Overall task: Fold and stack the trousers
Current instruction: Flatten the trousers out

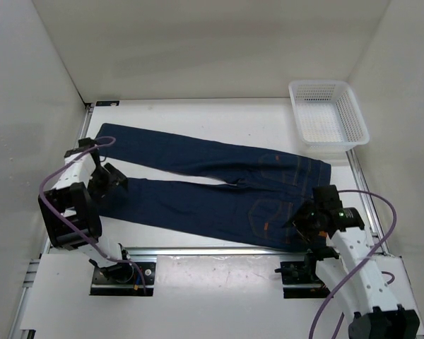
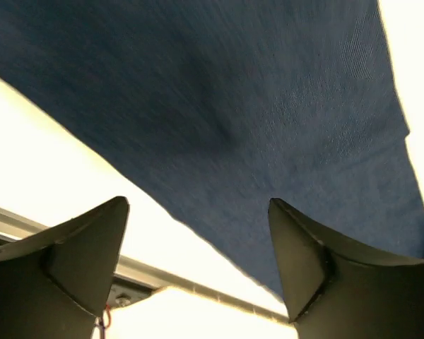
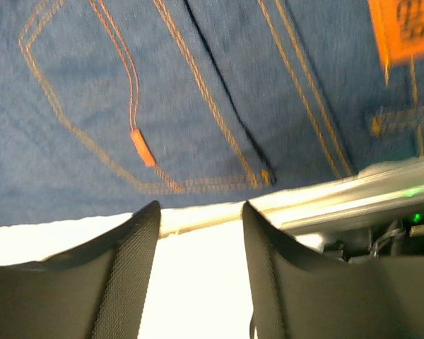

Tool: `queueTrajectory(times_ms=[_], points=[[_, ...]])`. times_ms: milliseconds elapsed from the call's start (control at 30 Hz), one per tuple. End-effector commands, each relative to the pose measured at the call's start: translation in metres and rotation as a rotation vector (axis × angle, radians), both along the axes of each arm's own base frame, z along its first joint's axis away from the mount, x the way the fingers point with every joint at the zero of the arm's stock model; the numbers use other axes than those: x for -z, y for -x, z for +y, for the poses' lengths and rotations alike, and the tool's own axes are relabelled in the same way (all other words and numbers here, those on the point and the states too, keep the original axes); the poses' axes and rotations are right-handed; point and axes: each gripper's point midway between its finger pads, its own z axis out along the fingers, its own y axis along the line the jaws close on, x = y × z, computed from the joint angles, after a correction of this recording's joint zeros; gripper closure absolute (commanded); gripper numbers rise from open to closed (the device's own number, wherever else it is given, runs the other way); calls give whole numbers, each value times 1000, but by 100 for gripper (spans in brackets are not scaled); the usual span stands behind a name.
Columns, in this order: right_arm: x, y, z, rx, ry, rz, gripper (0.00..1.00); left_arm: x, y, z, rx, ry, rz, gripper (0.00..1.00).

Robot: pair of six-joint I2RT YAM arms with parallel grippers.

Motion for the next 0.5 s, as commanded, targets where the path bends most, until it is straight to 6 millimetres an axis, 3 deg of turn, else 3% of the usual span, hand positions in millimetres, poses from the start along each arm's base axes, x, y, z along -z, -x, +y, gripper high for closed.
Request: queueTrajectory(times_ms=[0, 100, 200, 467], points=[[-5, 24, 10, 21, -72, 54, 44, -25, -21, 34, -118, -73, -139, 5], [-7, 29, 7, 2, -55, 56, 44, -31, -32, 51, -195, -77, -159, 10], [-8, 23, 3, -10, -23, 69, 44, -21, -41, 56, -196, -79, -131, 18], [23, -32, -6, 7, 87, 52, 53, -2, -45, 23, -124, -24, -104, 19]])
